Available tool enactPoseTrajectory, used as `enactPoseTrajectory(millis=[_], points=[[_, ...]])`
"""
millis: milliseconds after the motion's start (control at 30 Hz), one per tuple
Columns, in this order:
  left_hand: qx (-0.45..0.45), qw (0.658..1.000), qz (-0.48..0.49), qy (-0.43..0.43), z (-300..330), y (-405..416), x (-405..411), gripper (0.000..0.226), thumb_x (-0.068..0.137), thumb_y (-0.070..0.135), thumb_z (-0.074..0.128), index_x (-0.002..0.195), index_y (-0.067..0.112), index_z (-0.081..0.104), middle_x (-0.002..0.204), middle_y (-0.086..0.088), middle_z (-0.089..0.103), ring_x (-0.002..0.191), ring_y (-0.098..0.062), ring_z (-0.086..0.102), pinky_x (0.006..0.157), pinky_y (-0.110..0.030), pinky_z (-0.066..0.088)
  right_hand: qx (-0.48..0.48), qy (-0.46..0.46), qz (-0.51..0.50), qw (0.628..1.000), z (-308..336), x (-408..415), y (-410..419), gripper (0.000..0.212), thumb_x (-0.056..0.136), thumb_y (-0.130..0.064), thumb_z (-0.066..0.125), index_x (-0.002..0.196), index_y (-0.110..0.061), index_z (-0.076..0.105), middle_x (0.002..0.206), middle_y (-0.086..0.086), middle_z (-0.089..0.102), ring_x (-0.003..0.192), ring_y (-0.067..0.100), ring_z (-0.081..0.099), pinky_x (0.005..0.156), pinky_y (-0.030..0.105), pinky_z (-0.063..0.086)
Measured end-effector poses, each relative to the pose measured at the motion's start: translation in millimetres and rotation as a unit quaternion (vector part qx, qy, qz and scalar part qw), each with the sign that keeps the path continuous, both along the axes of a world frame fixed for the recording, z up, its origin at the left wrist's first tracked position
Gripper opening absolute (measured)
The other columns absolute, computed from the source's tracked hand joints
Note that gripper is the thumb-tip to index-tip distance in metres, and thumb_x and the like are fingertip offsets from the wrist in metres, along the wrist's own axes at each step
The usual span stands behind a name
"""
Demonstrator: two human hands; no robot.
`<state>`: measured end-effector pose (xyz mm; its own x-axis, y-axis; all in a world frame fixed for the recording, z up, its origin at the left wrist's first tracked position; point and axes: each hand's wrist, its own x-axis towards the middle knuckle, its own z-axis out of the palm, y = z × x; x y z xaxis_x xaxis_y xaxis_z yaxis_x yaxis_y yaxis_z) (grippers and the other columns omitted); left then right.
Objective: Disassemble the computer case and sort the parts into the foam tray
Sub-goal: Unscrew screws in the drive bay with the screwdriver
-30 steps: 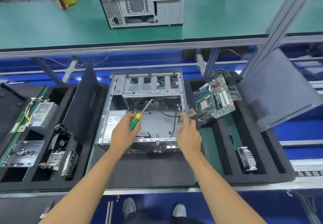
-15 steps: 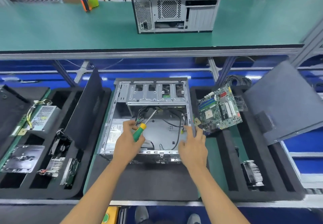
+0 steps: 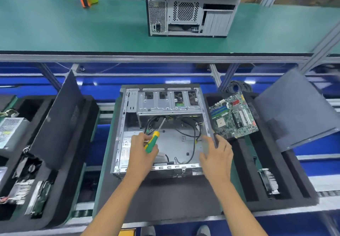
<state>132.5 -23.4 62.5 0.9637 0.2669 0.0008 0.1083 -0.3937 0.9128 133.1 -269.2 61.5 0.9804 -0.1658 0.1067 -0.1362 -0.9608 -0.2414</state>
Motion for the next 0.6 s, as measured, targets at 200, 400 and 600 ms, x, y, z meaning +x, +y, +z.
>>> enactPoseTrajectory(millis=[200,400,600], points=[[-0.075,0.997,-0.018,-0.008,2.1,7.2,-1.4,0.047,0.084,0.013,0.076,0.115,0.045,0.061,0.107,0.021,0.071,0.100,0.000,0.066,0.068,-0.011,0.050,0.065,0.016,0.005,0.998,6.2,1.0,0.0,0.058,0.080,-0.009,0.067,0.134,-0.026,0.053,0.126,0.008,0.046,0.103,0.031,0.051,0.071,0.040,0.048],[-0.208,0.977,-0.044,-0.017,5.1,16.5,1.7,0.065,0.081,0.005,0.085,0.125,0.042,0.055,0.112,0.009,0.076,0.098,-0.012,0.073,0.070,-0.020,0.058,0.152,0.061,-0.010,0.986,4.8,0.9,-1.3,0.075,0.086,-0.012,0.062,0.144,-0.049,0.032,0.122,-0.007,0.032,0.083,0.022,0.053,0.045,0.021,0.030],[-0.209,0.977,-0.029,-0.038,19.5,-7.5,29.8,0.047,0.074,0.035,0.089,0.113,0.039,0.062,0.104,0.011,0.077,0.091,-0.021,0.070,0.077,-0.039,0.052,0.146,0.112,0.019,0.983,6.2,8.2,-8.6,0.078,0.089,-0.025,0.063,0.149,-0.047,0.019,0.131,-0.007,0.025,0.108,0.018,0.043,0.054,0.025,0.043]])
